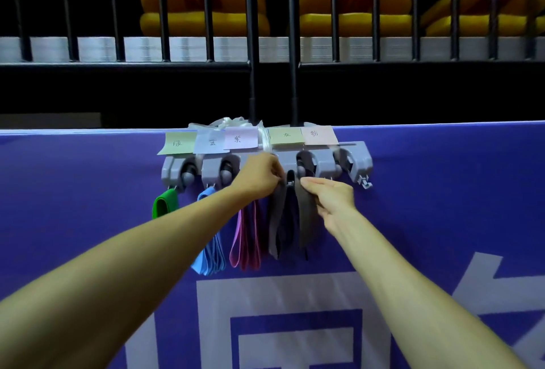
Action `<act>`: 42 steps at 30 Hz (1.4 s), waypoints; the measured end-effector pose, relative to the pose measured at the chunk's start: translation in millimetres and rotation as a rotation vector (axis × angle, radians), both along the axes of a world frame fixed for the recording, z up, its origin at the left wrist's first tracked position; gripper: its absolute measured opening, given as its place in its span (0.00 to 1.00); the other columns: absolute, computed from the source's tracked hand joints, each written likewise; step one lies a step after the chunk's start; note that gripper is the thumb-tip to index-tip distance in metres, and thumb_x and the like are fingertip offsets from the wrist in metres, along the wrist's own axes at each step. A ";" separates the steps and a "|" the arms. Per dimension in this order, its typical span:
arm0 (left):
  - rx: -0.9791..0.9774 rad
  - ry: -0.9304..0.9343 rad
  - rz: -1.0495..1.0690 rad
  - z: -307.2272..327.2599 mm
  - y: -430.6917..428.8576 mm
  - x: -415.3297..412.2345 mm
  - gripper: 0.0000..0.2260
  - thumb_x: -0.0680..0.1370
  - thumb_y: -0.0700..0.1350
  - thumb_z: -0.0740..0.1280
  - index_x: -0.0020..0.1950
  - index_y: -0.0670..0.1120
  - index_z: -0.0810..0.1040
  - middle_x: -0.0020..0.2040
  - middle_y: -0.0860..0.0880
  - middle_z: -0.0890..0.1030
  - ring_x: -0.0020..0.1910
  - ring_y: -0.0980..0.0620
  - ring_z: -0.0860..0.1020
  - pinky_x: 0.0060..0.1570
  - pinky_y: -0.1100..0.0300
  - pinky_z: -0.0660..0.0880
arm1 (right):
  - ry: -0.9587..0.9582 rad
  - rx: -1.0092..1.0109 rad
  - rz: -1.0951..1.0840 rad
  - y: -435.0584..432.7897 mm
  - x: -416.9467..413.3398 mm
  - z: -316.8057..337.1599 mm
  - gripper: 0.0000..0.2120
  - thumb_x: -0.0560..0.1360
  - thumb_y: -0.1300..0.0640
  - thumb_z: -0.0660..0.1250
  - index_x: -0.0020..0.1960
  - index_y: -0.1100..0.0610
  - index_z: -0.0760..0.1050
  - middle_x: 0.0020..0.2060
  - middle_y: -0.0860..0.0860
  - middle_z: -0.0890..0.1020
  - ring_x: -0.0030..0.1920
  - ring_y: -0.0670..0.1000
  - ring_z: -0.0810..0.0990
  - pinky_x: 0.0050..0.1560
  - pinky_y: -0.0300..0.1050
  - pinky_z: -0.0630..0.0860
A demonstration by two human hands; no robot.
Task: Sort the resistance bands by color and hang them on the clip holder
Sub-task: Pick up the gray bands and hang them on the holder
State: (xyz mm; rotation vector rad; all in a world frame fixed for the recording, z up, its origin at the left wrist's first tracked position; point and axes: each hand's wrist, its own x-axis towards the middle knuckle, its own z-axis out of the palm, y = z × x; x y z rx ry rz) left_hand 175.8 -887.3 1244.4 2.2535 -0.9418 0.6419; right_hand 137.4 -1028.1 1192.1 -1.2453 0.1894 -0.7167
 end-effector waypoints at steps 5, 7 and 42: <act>0.055 -0.049 0.043 -3.1 -9.4 4.0 0.13 0.74 0.30 0.62 0.48 0.41 0.84 0.51 0.43 0.82 0.49 0.45 0.80 0.50 0.54 0.77 | 0.033 0.002 -0.116 -9.5 17.0 -10.1 0.05 0.66 0.63 0.77 0.36 0.53 0.85 0.39 0.51 0.86 0.48 0.51 0.84 0.55 0.49 0.80; 0.081 -0.054 0.055 -5.3 -11.3 6.4 0.12 0.75 0.31 0.63 0.50 0.41 0.84 0.52 0.42 0.82 0.50 0.44 0.79 0.52 0.52 0.77 | 0.045 0.003 -0.127 -10.1 20.6 -13.8 0.06 0.66 0.62 0.77 0.34 0.52 0.85 0.39 0.50 0.86 0.47 0.52 0.84 0.54 0.50 0.80; -0.083 -0.082 -0.101 -46.6 105.1 -60.1 0.12 0.76 0.38 0.62 0.56 0.45 0.81 0.50 0.52 0.78 0.50 0.55 0.74 0.51 0.67 0.66 | 0.073 -0.571 -0.252 66.3 -77.2 -50.0 0.08 0.73 0.60 0.69 0.47 0.48 0.81 0.43 0.44 0.83 0.49 0.46 0.81 0.55 0.53 0.79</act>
